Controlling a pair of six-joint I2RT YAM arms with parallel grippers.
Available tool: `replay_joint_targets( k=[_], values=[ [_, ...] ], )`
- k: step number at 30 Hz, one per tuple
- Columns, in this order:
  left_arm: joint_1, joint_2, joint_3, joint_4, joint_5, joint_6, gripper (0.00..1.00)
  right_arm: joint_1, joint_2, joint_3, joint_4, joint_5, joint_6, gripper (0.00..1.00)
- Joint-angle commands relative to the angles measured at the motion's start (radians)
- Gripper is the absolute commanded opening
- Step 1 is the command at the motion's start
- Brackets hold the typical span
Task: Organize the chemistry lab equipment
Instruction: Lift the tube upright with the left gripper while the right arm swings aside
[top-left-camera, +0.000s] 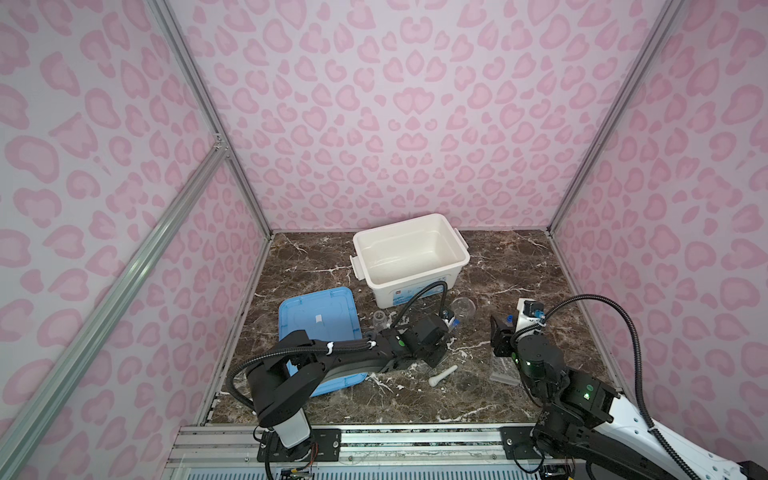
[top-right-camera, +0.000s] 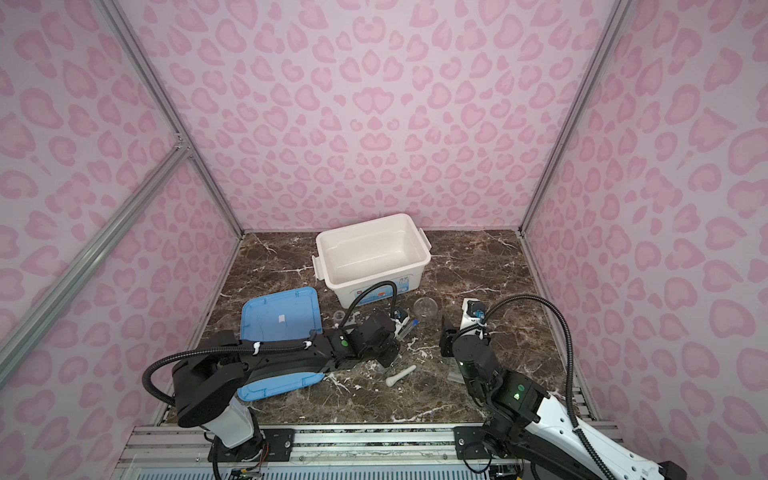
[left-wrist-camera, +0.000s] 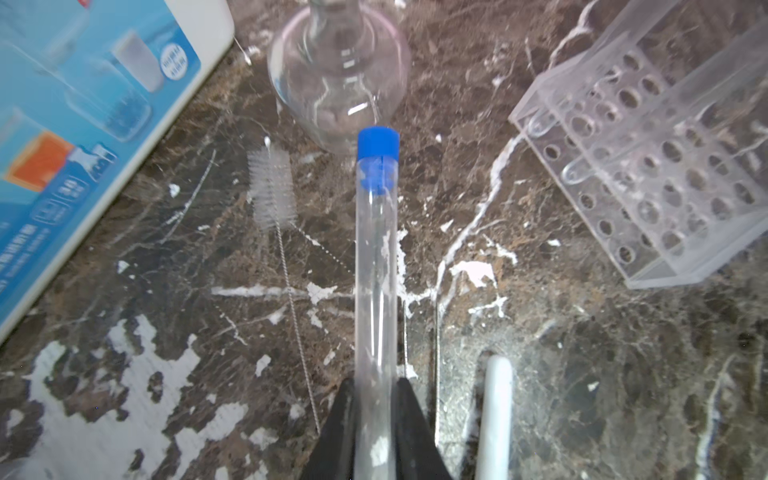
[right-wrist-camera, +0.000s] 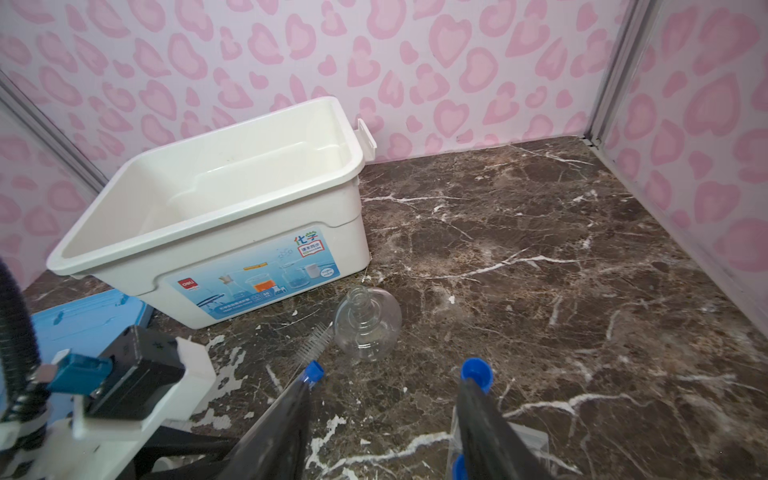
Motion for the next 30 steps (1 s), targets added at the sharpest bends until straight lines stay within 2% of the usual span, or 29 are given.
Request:
replay_joint_targets(
  k=[1,5,9,19,30],
  values=[
    [-0.006,-0.057,-0.032,0.076,-0.017,0.039,0.15,-0.095,-0.019,0.003,0.046,-0.259,0.021,0.58],
    [-0.016,-0.120,-0.082,0.145,-0.017,0.074,0.15,-0.264,-0.067,-0.018,0.089,-0.513,0.084,0.57],
    [-0.026,-0.163,-0.116,0.192,-0.017,0.107,0.15,-0.362,-0.092,-0.022,0.101,-0.640,0.109,0.56],
    [-0.063,-0.255,-0.191,0.341,-0.032,0.171,0.14,-0.463,0.024,0.009,0.160,-0.925,0.155,0.56],
    [-0.074,-0.302,-0.233,0.397,-0.023,0.201,0.14,-0.566,0.089,-0.009,0.285,-1.141,0.281,0.51]
  ],
)
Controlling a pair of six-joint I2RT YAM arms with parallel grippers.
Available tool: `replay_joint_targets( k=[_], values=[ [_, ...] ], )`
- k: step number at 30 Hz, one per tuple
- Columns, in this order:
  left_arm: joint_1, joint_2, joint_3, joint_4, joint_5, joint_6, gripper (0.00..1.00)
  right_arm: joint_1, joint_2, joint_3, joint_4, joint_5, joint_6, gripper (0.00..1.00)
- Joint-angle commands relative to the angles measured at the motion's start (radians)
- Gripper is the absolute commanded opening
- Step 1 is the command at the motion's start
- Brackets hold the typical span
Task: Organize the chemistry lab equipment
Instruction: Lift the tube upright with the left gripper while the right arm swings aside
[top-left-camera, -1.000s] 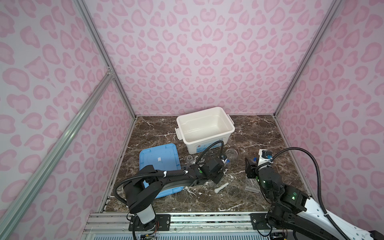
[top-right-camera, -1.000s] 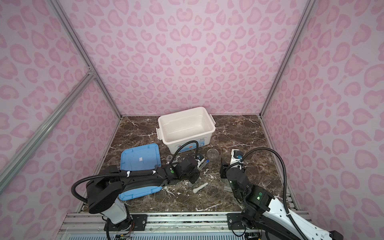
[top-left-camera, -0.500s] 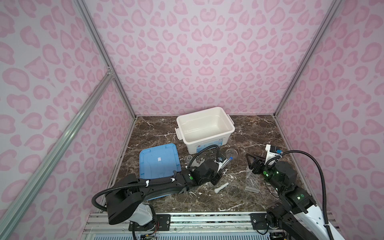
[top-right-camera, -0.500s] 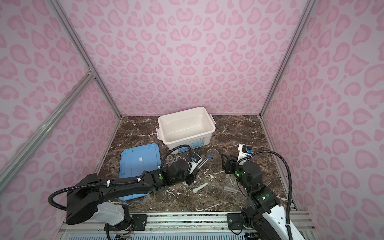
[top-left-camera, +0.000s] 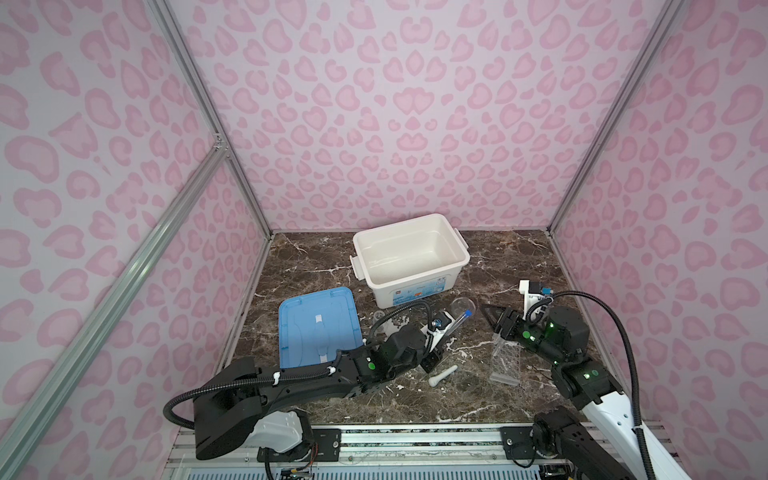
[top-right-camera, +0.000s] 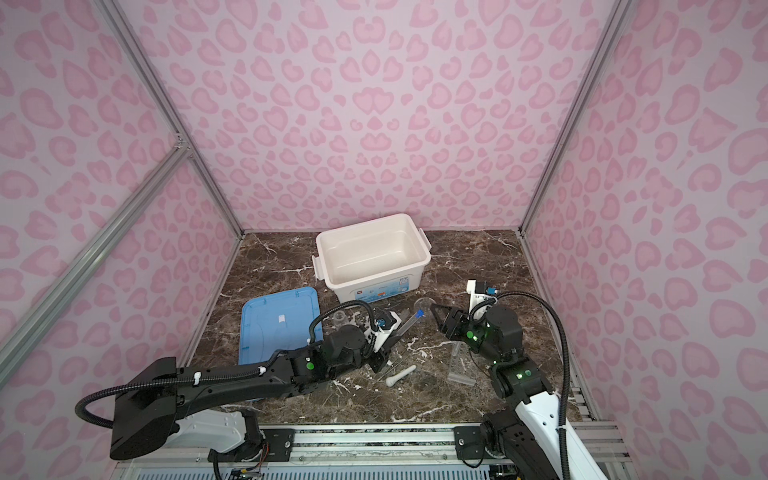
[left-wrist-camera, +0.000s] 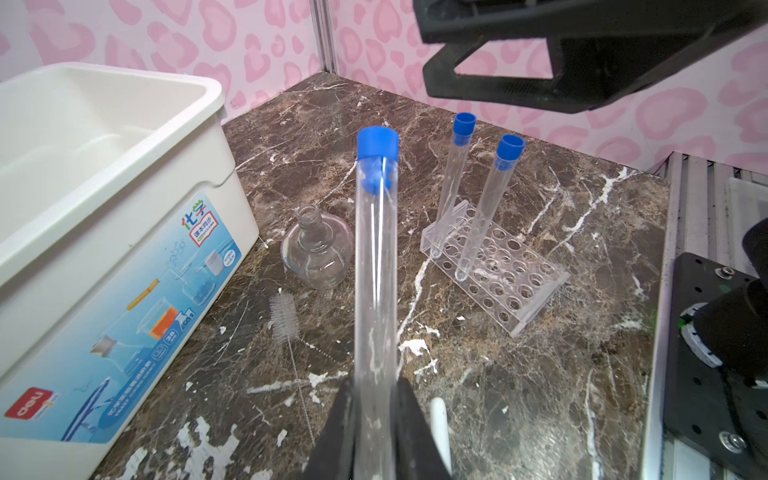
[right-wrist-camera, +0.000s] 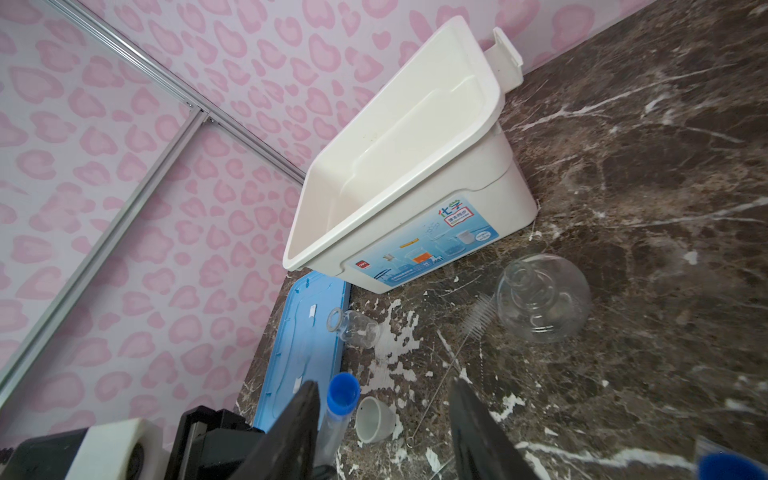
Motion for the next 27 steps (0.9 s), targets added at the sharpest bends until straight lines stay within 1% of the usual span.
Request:
replay_joint_targets(
  k=[1,11,22,27],
  values=[
    [-0.003,-0.011,-0.007,0.065,0.007,0.025,0.14,-0.016,0.011,-0.016,0.093,-0.113,0.067,0.50],
    [-0.009,-0.021,-0.016,0.085,0.027,0.044,0.14,-0.033,0.087,0.003,0.111,-0.230,0.094,0.47],
    [-0.011,-0.030,-0.025,0.088,0.043,0.062,0.14,-0.036,0.133,0.021,0.115,-0.320,0.094,0.43],
    [-0.011,-0.029,-0.024,0.088,0.046,0.066,0.14,-0.037,0.134,0.021,0.090,-0.336,0.080,0.40]
  ],
)
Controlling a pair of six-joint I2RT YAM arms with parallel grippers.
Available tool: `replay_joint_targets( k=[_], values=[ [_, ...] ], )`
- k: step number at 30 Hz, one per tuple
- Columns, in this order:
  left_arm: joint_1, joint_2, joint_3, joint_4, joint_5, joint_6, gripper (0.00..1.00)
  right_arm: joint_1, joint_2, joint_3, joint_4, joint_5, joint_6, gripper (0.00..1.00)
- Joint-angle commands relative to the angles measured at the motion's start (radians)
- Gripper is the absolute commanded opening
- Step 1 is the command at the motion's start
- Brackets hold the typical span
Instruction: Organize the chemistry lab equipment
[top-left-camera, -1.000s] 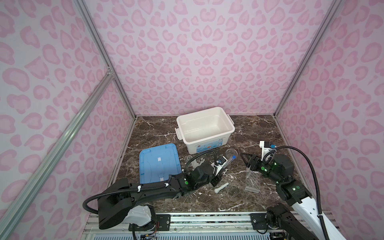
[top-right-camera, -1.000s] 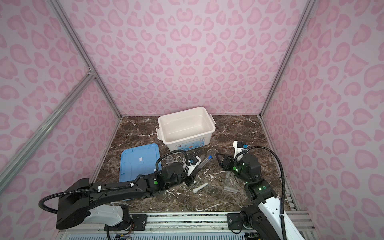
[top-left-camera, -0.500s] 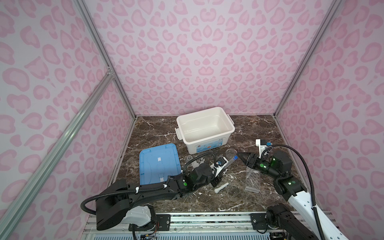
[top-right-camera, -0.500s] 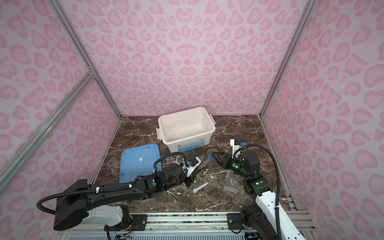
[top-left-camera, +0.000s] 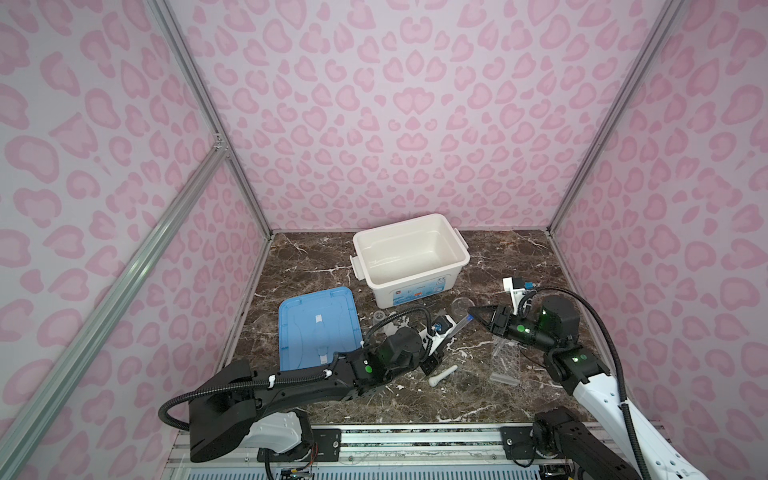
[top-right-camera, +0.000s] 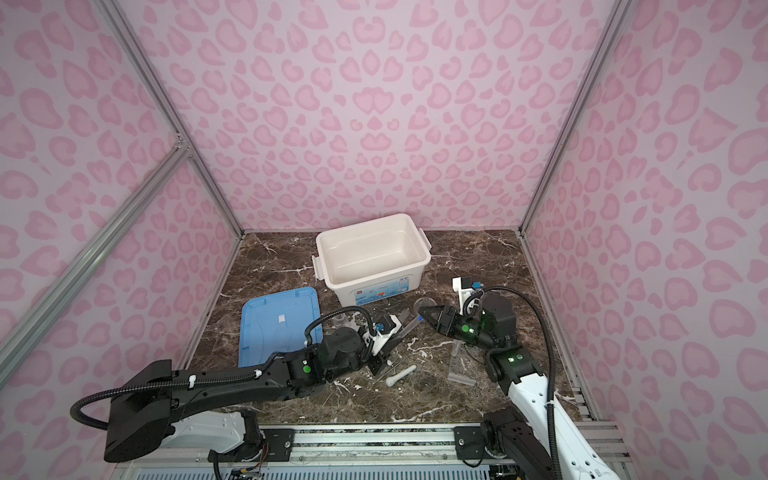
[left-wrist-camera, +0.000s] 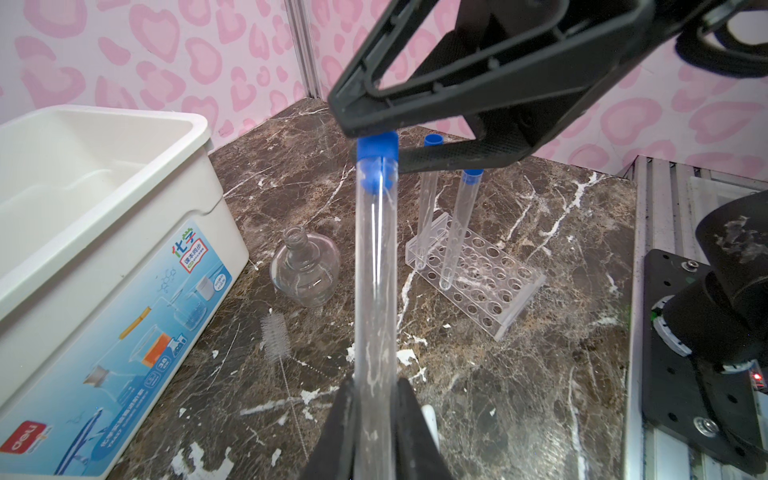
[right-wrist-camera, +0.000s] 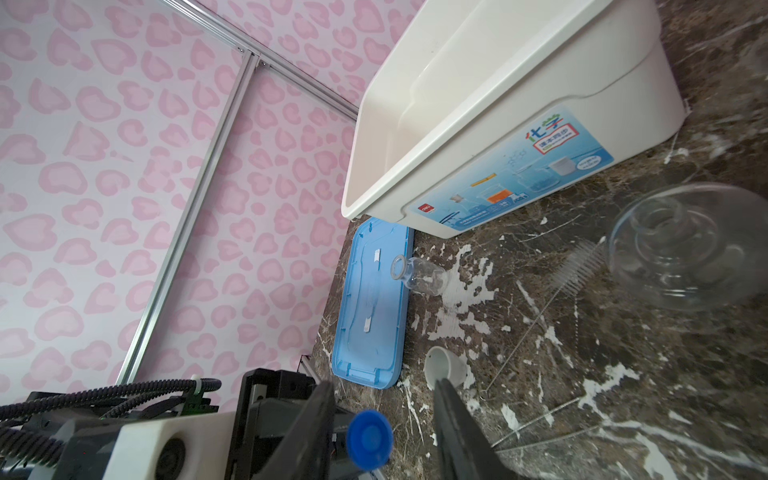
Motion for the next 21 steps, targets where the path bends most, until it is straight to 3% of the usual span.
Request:
replay_joint_targets(
  k=[1,21],
  values=[
    [0.000,-0.005,-0.001,0.045,0.012,0.018,0.14,-0.001,-0.002,0.005,0.011,-0.037,-0.015,0.40],
    [0.000,0.018,0.012,0.034,0.008,0.022,0.13,0.000,0.000,0.012,-0.076,-0.056,-0.070,0.31]
  ],
)
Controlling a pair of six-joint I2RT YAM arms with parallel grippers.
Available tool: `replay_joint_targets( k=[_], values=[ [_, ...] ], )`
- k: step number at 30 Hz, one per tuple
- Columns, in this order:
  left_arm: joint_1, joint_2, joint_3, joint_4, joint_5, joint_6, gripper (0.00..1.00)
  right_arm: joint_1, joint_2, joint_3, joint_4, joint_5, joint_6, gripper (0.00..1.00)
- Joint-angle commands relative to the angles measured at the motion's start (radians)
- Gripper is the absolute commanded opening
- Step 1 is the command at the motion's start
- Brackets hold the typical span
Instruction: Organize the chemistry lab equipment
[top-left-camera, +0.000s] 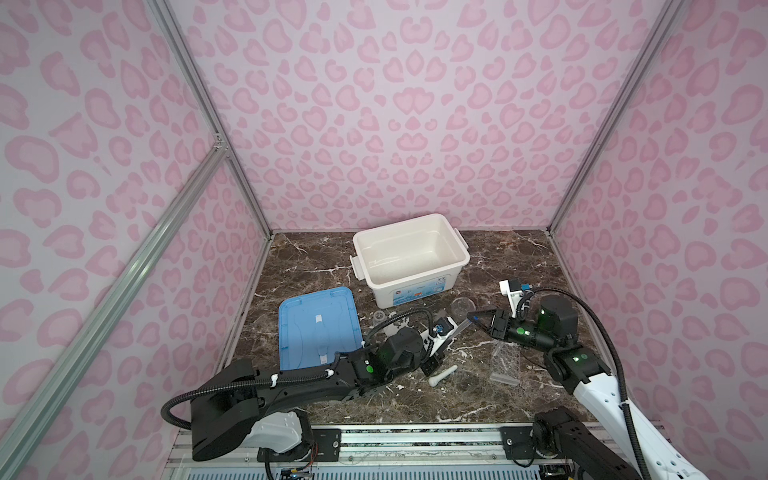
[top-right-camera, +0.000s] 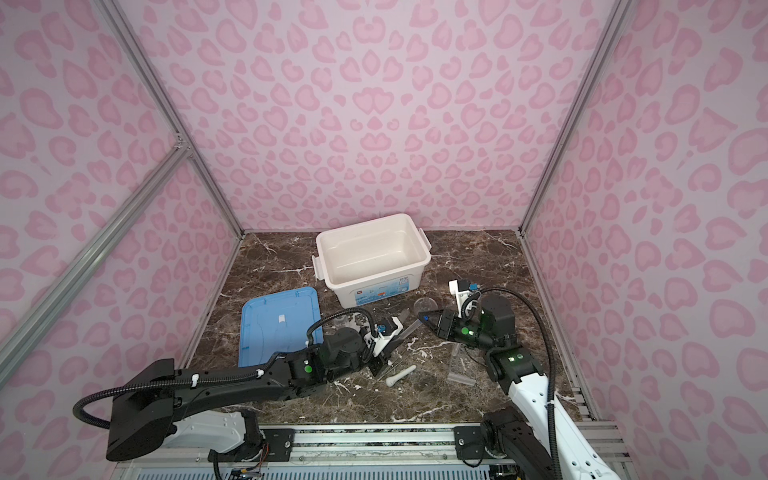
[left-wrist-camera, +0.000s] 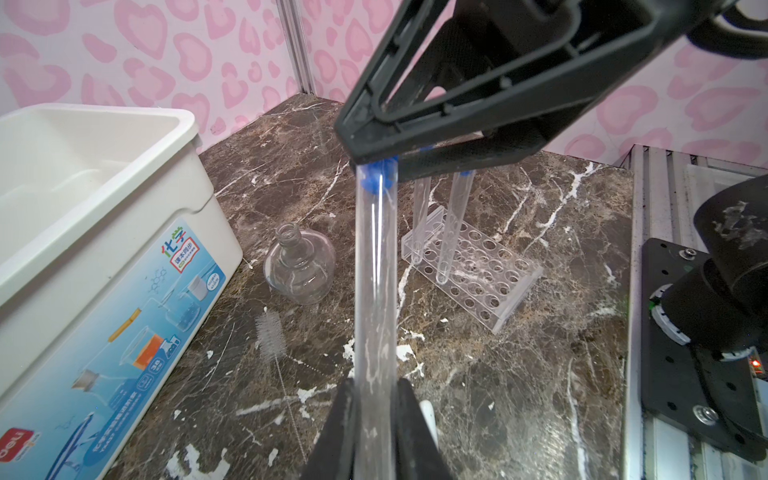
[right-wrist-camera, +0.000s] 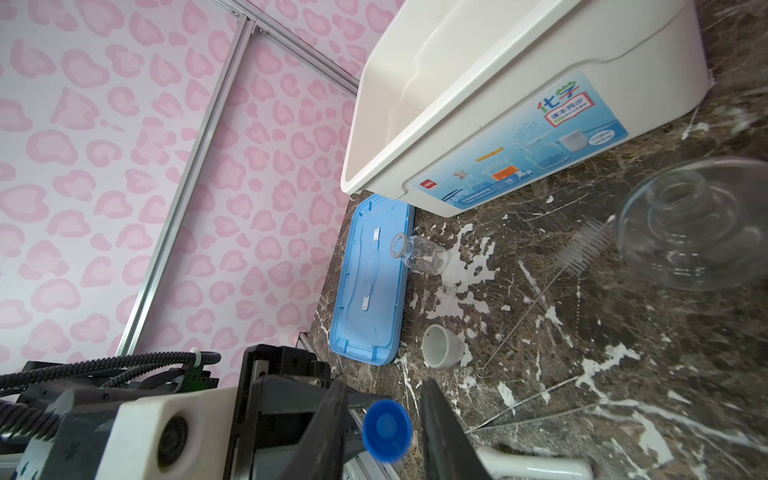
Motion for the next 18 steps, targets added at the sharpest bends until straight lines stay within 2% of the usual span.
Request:
replay_joint_targets(
  k=[1,18],
  values=[
    [0.000,0.006,0.013,0.033,0.000,0.011,0.14,0.000,-0.001,0.003,-0.013,-0.014,-0.015,0.31],
    [0.000,0.033,0.023,0.028,0.005,0.013,0.14,0.000,0.004,-0.006,-0.005,-0.033,-0.014,0.21]
  ],
)
